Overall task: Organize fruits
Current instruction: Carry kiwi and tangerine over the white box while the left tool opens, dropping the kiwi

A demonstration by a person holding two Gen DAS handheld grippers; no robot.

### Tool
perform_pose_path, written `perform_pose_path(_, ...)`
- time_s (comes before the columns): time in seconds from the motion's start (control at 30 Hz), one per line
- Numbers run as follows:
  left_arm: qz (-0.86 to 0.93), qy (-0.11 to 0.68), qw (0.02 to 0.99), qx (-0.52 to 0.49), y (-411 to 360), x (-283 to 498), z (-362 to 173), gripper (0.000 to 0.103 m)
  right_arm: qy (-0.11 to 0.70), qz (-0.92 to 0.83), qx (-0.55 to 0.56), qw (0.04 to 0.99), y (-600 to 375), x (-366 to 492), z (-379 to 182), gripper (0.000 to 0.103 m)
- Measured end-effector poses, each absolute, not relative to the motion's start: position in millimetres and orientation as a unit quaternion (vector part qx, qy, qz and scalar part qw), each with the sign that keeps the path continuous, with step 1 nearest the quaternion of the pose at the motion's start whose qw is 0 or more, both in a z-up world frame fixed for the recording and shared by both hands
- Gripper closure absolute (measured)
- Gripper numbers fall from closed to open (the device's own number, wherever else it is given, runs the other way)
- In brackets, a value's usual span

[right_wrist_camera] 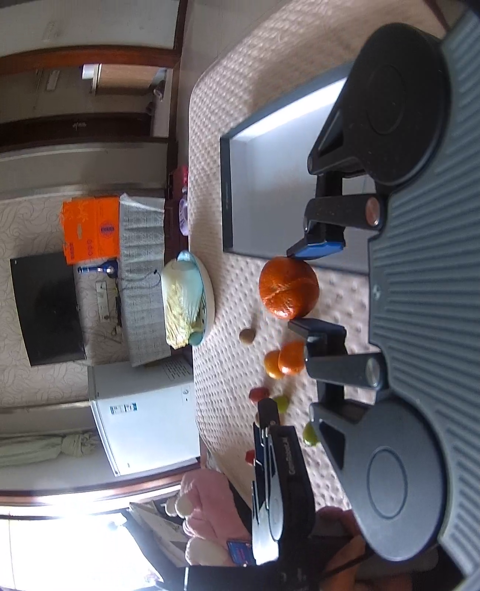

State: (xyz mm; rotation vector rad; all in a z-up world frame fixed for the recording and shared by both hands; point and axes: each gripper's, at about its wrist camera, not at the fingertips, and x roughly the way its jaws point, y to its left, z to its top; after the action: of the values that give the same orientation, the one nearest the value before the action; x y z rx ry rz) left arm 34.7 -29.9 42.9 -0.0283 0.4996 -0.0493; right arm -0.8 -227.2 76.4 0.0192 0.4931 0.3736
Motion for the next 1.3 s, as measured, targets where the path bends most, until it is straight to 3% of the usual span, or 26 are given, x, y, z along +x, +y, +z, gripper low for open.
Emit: perform_pose_path(1.3, -0.141, 0.252, 0.957, -0.004, -168.9, 101.1, 23.7, 0.076, 0.289, 0.091, 0.011, 0.953, -295.5, -0.6, 63.3, 0.066)
